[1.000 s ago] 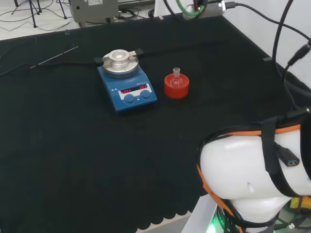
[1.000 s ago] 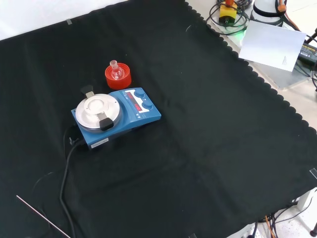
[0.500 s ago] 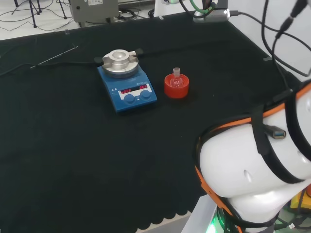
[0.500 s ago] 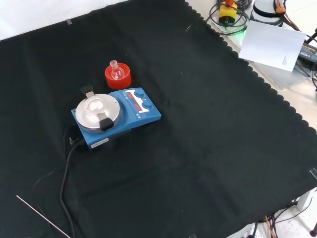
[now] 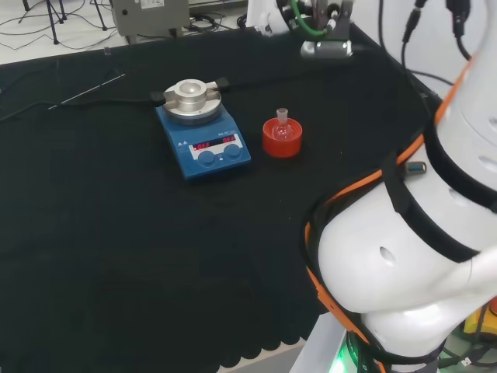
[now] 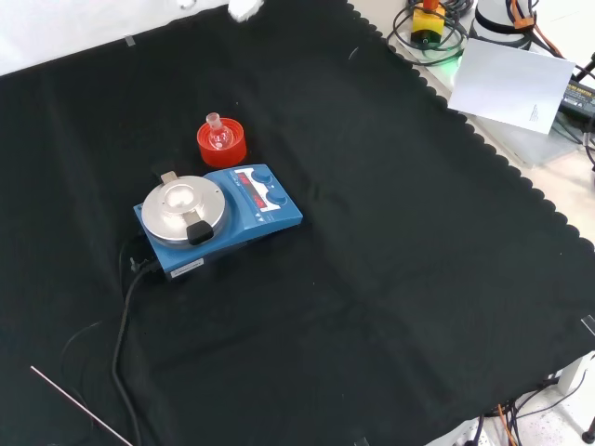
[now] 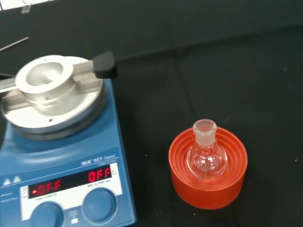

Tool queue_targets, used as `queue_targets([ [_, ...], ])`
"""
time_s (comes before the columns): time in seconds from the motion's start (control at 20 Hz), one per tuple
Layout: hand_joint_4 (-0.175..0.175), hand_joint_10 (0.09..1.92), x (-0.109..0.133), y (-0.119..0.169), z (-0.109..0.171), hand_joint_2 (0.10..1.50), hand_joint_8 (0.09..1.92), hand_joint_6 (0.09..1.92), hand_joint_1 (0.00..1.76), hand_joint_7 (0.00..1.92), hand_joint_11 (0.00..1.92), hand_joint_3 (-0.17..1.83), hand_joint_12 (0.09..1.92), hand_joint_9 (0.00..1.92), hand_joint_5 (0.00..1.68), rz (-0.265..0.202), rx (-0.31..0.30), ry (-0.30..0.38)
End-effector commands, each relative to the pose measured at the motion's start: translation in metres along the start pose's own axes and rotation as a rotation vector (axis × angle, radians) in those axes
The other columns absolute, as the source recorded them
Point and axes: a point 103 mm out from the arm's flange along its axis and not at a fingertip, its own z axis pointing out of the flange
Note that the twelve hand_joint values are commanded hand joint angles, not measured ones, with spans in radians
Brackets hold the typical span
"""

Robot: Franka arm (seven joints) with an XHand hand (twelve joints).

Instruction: Pick up the round-bottom flask.

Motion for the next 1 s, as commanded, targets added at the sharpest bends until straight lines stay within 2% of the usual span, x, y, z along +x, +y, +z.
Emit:
queue_targets([
  [0.05,-0.036,0.62,0.018,0.043,0.054,1.10,0.53,0.09,0.40,0.22,0.00,0.18,1.10,0.30,0.40,0.051,-0.048,0.057],
  [0.1,-0.036,0.62,0.014,0.046,0.060,1.09,0.53,0.09,0.42,0.22,0.00,0.17,1.10,0.30,0.40,0.040,-0.025,0.097],
  [0.2,-0.036,0.62,-0.002,0.057,0.072,1.06,0.53,0.09,0.45,0.23,0.00,0.17,1.11,0.31,0.42,0.044,-0.017,0.130],
  [0.25,-0.037,0.62,-0.011,0.061,0.076,1.05,0.53,0.09,0.47,0.23,0.00,0.17,1.12,0.32,0.42,0.046,-0.021,0.136],
  [0.6,-0.038,0.63,-0.017,0.071,0.120,0.99,0.54,0.09,0.54,0.23,0.00,0.16,1.14,0.34,0.46,0.103,-0.002,0.145],
  [0.7,-0.038,0.63,-0.015,0.071,0.129,0.97,0.55,0.09,0.58,0.24,0.00,0.16,1.14,0.35,0.47,0.068,0.058,0.223],
  [0.9,-0.038,0.63,-0.026,0.078,0.142,0.93,0.56,0.09,0.64,0.26,0.00,0.16,1.15,0.36,0.50,0.111,0.044,0.224],
  [1.0,-0.038,0.62,-0.030,0.080,0.144,0.93,0.56,0.09,0.65,0.26,0.00,0.16,1.15,0.36,0.50,0.122,0.029,0.200],
])
